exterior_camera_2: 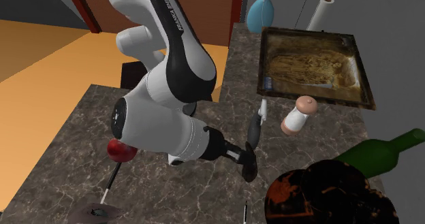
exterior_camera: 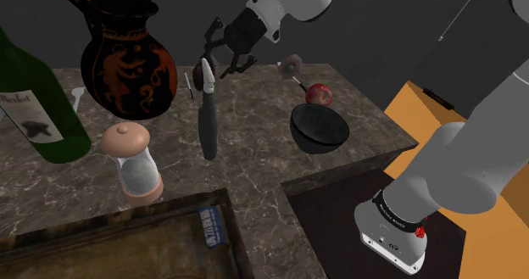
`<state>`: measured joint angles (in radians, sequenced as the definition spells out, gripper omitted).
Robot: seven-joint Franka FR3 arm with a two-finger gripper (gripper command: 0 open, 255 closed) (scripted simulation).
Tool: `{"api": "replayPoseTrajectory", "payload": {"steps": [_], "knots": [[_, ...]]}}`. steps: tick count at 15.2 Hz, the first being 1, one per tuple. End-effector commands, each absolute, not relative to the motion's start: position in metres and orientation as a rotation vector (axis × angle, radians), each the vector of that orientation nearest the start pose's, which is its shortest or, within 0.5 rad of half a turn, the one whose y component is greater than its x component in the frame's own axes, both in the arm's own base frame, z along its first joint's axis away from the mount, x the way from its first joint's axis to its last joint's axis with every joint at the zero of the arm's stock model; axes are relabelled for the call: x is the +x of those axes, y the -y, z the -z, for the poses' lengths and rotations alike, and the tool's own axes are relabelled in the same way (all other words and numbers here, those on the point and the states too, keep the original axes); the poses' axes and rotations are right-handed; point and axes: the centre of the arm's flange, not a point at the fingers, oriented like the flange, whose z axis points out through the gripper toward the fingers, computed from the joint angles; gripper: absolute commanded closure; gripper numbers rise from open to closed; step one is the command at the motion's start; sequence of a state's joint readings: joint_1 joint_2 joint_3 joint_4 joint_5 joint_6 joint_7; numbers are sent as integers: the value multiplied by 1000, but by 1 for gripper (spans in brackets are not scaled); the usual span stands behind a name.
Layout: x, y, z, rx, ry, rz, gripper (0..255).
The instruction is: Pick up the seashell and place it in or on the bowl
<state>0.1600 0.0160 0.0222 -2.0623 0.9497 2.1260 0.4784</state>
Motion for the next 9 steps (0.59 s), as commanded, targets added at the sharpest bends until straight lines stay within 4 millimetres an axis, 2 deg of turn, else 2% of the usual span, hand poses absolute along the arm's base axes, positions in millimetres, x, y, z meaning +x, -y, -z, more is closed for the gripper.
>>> {"api": "replayPoseTrajectory", "payload": {"steps": [1, 5, 9], "knots": [[549, -138, -457, -2158, -920, -275, 255], [549, -138, -474, -2158, -920, -275, 255], [507, -106, -476, -2158, -920, -275, 255]]}}
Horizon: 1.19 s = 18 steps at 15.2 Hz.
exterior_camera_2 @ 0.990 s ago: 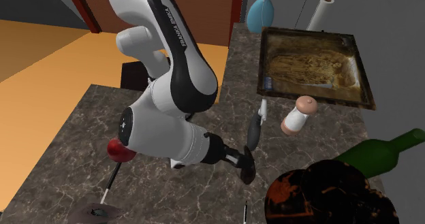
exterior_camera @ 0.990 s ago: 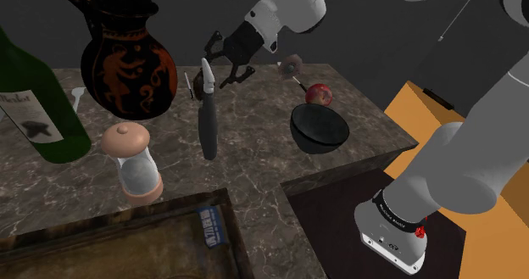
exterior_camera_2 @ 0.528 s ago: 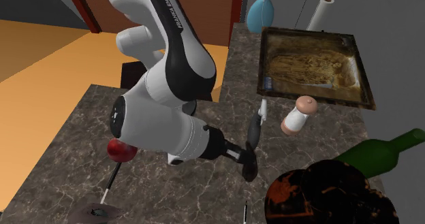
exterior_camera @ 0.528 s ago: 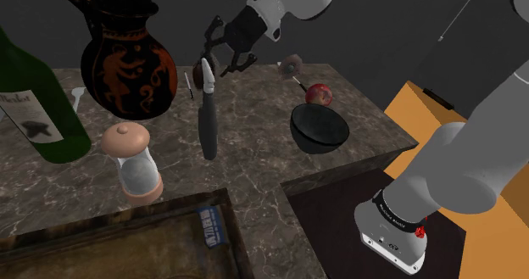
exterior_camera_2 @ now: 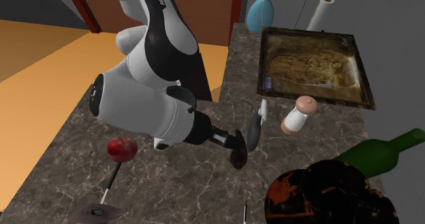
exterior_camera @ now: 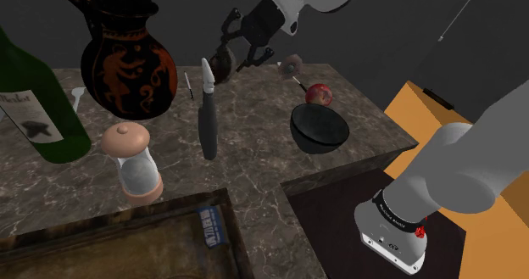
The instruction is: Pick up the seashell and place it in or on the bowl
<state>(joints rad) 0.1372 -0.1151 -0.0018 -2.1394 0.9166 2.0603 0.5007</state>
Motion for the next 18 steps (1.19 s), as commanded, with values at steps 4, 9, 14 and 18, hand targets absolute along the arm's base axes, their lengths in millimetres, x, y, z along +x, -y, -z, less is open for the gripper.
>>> {"api": "replayPoseTrajectory", "payload": {"steps": [4, 9, 14, 18], "knots": [[465, -74, -478, -2158, -920, -275, 255], [413, -35, -480, -2158, -920, -275, 255], [360, 5, -483, -2158, -920, -275, 255], [318, 37, -485, -2158, -920, -275, 255]]}}
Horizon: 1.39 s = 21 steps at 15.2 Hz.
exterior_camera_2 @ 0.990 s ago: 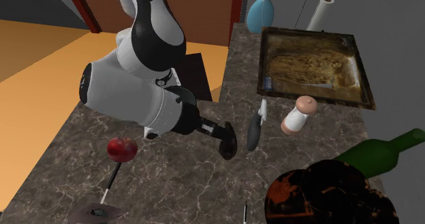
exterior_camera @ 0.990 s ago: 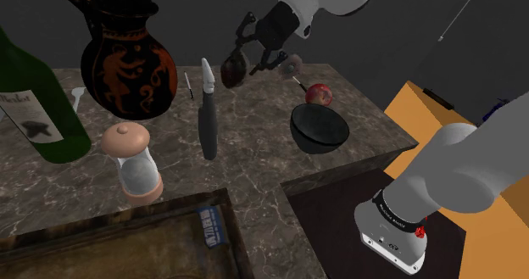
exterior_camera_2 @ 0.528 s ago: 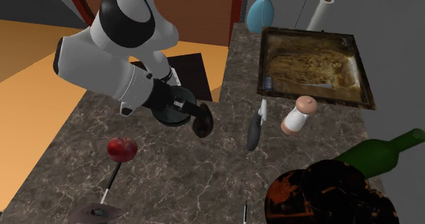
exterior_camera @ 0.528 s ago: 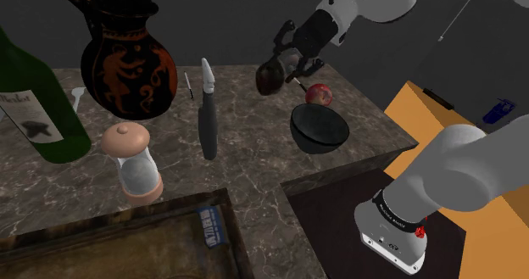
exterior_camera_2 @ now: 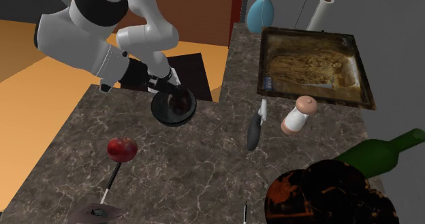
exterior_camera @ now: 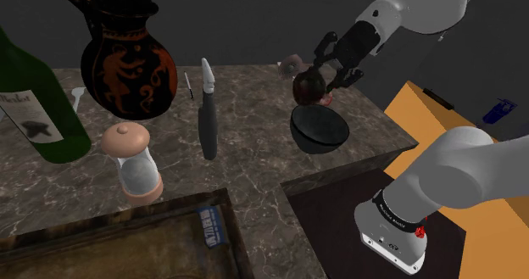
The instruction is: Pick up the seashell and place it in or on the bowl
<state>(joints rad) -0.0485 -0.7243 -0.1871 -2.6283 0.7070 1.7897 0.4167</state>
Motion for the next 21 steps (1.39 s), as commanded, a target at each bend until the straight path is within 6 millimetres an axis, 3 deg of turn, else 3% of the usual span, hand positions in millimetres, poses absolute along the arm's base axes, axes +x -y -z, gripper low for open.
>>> {"api": "replayPoseTrajectory", "payload": {"steps": [1, 3, 18, 21], "knots": [[307, 45, -485, -2158, -920, -275, 255], [282, 64, -486, -2158, -920, -275, 255], [282, 64, -407, -2158, -920, -275, 255], [282, 64, -404, -2158, -920, -275, 255]]}}
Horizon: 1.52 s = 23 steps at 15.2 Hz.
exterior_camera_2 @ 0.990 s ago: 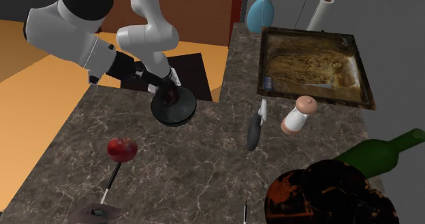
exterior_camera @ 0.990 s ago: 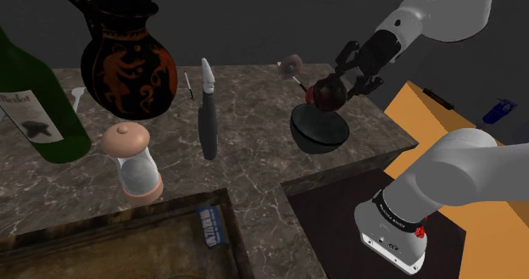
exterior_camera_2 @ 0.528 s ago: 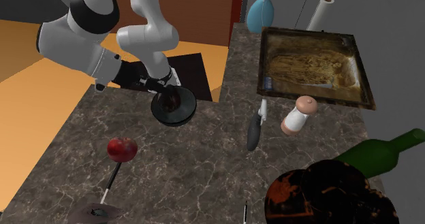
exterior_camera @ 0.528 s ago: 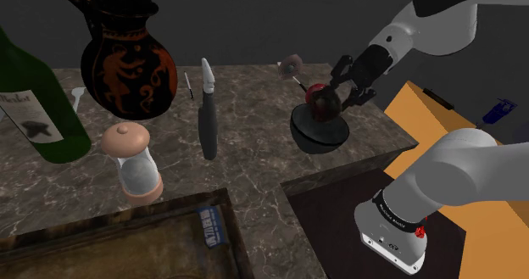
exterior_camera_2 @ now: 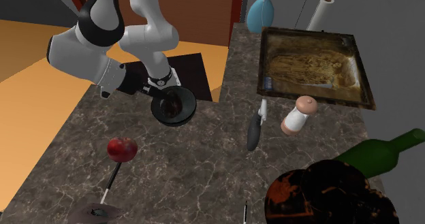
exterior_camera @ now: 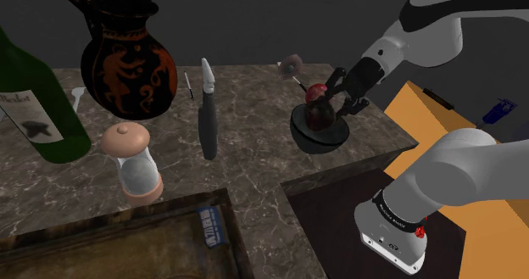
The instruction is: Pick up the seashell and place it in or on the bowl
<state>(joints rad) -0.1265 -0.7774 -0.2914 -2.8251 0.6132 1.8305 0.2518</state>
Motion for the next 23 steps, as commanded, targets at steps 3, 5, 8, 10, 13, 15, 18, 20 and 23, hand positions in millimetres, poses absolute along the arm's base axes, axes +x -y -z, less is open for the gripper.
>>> {"api": "replayPoseTrajectory", "payload": {"steps": [3, 5, 8, 10, 13, 15, 18, 20, 23], "knots": [[282, 64, -404, -2158, -920, -275, 255], [282, 64, -404, -2158, -920, -275, 255], [282, 64, -404, -2158, -920, -275, 0], [282, 64, -404, -2158, -920, -275, 0], [279, 83, -422, -2158, -920, -275, 0], [277, 100, -438, -2158, -920, -275, 0], [277, 100, -438, -2158, -920, -275, 0], [277, 100, -438, -2158, -920, -275, 0], [277, 100, -438, -2158, -920, -275, 0]]}}
